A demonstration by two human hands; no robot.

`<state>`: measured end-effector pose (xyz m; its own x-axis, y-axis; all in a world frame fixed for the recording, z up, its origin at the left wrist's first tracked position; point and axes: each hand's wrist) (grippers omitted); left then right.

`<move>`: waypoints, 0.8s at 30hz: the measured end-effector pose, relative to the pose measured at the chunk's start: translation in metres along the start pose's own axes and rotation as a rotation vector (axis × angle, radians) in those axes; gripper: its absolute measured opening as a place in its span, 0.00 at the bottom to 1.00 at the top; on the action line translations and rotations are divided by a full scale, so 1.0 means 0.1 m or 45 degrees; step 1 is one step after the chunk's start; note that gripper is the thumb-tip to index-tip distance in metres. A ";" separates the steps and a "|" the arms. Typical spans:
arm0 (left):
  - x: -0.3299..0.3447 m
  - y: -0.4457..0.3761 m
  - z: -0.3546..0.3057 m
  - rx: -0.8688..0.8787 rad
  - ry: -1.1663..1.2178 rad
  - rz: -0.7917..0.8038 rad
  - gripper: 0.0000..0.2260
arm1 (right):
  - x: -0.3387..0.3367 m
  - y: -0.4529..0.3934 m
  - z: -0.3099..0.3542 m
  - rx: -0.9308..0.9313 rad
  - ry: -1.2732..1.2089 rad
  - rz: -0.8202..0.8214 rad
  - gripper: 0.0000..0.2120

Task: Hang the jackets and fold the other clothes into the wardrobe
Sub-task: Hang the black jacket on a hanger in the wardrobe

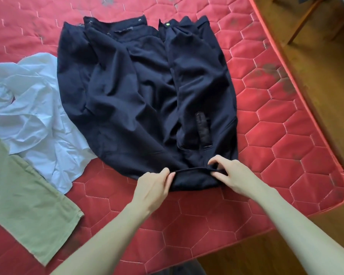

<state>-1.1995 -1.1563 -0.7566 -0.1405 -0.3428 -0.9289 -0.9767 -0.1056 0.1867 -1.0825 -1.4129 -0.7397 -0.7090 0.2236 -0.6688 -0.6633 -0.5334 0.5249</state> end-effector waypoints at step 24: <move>0.06 0.08 0.29 0.542 -0.421 -0.137 0.09 | 0.67 -0.01 0.12 -0.113 0.756 -0.581 0.15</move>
<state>-1.2124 -1.1326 -0.7699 -0.0125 -0.0323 -0.9994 -0.9581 0.2864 0.0027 -1.1321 -1.3879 -0.7782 -0.1038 -0.0257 -0.9943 -0.8208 -0.5624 0.1003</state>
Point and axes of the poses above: each hand's wrist, its own y-axis away from the middle knuckle, its own x-axis out of the palm, z = x × y, and after that the axes turned 3 degrees about -x, right-handed
